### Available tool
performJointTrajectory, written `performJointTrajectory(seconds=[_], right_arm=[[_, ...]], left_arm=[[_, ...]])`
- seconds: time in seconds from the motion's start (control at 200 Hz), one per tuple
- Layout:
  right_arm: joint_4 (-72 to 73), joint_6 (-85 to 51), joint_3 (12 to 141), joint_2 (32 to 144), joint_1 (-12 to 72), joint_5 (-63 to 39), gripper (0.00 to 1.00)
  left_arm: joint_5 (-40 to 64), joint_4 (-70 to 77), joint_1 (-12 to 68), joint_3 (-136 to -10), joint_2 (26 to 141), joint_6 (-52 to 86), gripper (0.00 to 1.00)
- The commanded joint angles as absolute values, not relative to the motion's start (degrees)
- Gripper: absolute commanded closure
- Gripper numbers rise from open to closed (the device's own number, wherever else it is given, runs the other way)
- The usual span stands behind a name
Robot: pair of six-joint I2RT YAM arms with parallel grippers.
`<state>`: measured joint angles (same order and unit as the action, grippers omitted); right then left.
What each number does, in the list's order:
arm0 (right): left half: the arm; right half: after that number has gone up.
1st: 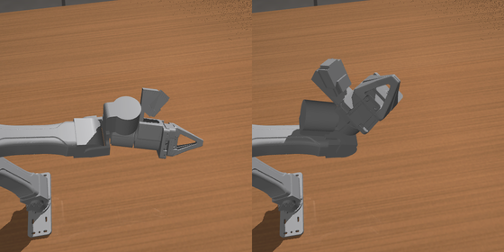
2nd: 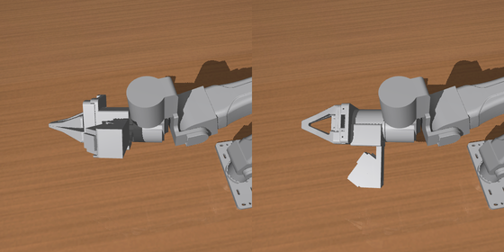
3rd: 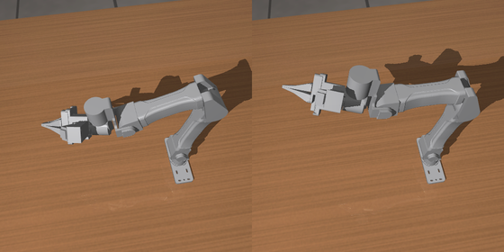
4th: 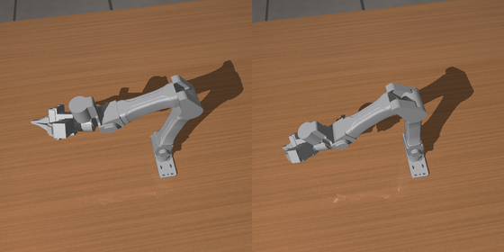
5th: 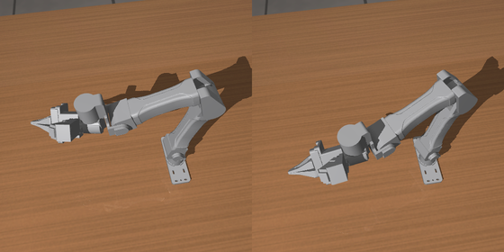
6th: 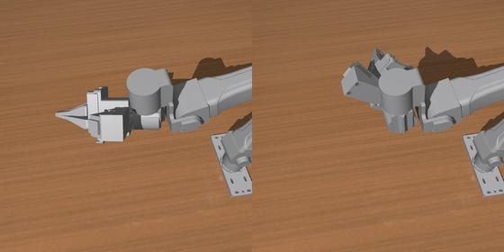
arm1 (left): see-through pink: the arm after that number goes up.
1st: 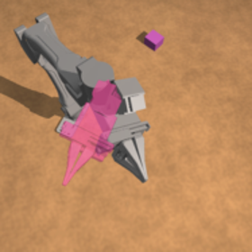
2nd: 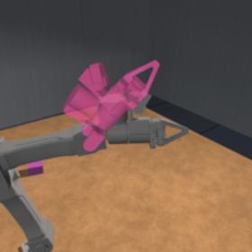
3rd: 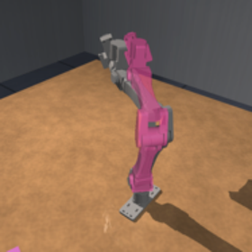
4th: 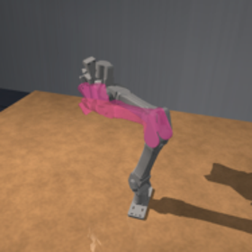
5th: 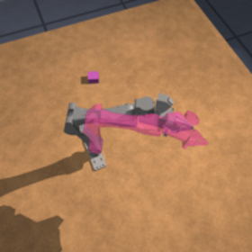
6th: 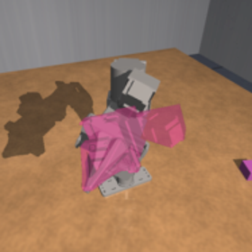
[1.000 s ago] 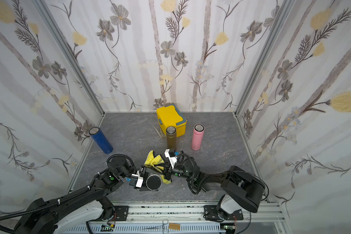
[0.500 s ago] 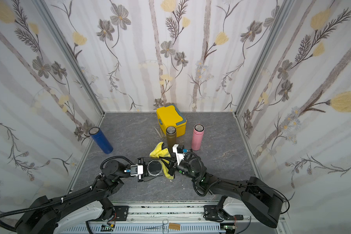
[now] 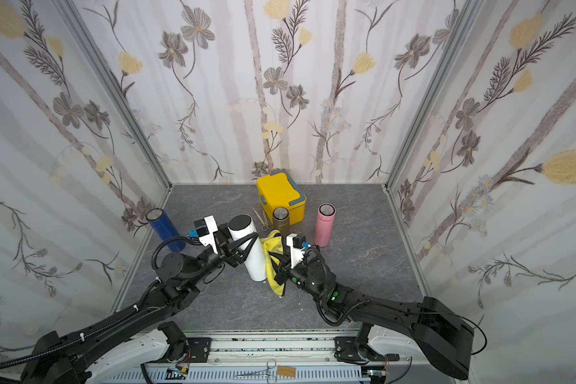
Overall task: Wipe the surface of the thermos
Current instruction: Wipe the dirt from the surface of the thermos.
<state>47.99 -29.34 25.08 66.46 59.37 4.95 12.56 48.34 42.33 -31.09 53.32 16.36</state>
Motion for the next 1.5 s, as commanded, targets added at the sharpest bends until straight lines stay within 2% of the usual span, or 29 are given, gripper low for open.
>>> performJointTrajectory(seconds=[0.0,0.16,0.36,0.49,0.694,0.914,1.134,1.319,1.494], right_arm=[[47.36,-30.9,24.66,69.33,61.32,4.0,1.0],[47.1,-29.29,25.75,69.47,63.7,5.65,1.0],[36.3,-25.84,36.06,64.94,65.92,8.09,1.0],[35.74,-25.66,36.54,65.25,65.93,10.4,1.0],[36.7,-25.75,28.7,61.68,65.92,19.24,1.0],[35.67,-23.13,31.59,59.88,66.91,14.13,1.0],[36.77,-22.94,36.1,66.44,67.13,12.34,1.0],[45.53,-25.01,28.88,72.86,68.55,13.09,1.0],[43.62,-23.55,29.32,70.25,68.77,15.65,1.0]], left_arm=[[1.61,39.82,42.28,-34.66,52.73,20.79,1.0],[-10.0,29.93,42.37,-40.14,54.78,24.93,1.0],[-13.44,24.74,43.36,-42.98,55.97,30.0,1.0],[-16.56,25.13,44.84,-42.75,56.09,28.57,1.0],[-26.45,28.6,47.67,-41.45,56.21,22.43,1.0],[-35.07,32.43,53.52,-42.22,59.92,17.23,1.0],[-35.97,32.89,57.08,-44.6,63.49,18.0,1.0],[-38.97,31.48,57.57,-45.58,63.89,19.6,1.0],[-41.39,26.18,57.66,-47.95,63.75,22.68,1.0]])
